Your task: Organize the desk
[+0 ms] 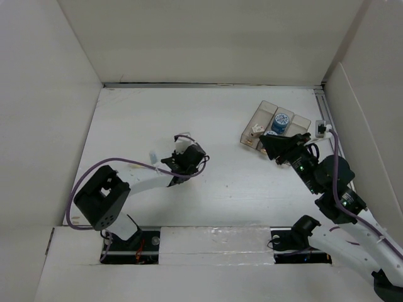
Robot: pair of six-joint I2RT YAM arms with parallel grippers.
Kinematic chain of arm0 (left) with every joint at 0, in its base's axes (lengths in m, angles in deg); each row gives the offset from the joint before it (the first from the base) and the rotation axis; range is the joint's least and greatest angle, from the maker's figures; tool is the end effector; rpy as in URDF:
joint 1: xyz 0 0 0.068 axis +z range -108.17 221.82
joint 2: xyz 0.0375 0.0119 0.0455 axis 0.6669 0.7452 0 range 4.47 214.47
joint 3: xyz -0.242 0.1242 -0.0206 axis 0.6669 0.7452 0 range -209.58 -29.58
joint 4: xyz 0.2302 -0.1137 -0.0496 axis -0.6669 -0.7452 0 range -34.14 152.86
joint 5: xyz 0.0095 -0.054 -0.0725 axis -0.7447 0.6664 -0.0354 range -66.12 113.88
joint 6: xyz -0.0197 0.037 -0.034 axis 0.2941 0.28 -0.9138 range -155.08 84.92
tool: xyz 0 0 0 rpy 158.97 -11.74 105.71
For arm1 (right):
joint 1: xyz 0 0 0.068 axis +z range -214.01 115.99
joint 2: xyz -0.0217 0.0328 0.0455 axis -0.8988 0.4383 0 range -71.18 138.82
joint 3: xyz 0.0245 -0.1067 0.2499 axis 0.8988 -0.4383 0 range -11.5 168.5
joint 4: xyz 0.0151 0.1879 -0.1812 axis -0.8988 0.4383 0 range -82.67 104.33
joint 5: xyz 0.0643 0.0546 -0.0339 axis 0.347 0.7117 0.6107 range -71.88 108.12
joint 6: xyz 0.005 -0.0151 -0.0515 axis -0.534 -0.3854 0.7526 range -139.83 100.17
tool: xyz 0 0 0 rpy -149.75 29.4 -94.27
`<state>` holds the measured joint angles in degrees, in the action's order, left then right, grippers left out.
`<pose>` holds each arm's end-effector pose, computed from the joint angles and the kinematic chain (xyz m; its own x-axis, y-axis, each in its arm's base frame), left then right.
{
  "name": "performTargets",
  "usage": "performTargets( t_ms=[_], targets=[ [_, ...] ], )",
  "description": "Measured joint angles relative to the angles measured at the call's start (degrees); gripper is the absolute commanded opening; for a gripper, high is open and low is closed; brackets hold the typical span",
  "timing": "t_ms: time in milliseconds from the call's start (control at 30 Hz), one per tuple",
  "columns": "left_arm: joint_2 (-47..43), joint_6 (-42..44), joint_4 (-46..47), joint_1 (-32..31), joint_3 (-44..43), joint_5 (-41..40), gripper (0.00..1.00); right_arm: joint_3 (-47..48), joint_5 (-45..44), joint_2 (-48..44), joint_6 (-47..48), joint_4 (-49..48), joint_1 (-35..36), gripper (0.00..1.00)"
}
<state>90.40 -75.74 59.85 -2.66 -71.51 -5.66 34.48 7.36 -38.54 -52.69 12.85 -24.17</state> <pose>0.2197 -0.1913 0.1730 -0.6368 -0.1691 -0.7522 -0.0594 0.9835 -0.1708 0.1043 0.0783 0.3857 -0.1767 0.5467 -0.8185 -0.4660 0.6860 0.5588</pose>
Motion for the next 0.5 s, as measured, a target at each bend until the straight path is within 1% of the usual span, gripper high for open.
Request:
performTargets(
  t_ms=[67,167,233,400,500],
  targets=[
    [1.20,0.79,0.50,-3.80,-4.76,1.03,0.04,0.17,-0.09,0.02,0.04,-0.04,0.00,0.41],
    [4.55,2.51,2.78,-8.98,-14.19,2.45,0.05,0.98,-0.15,0.07,0.11,-0.15,0.00,0.40],
    [8.50,4.04,4.94,-11.87,-22.32,4.20,0.05,2.12,-0.15,0.07,0.11,-0.17,0.00,0.39],
    [22.77,7.39,10.45,-15.58,-44.15,11.08,0.07,6.12,-0.11,-0.13,0.28,-0.50,0.00,0.39],
    [33.77,8.59,10.69,-16.48,-58.99,14.80,0.09,7.89,-0.11,-0.63,0.28,-0.63,0.00,0.39]
  ],
)
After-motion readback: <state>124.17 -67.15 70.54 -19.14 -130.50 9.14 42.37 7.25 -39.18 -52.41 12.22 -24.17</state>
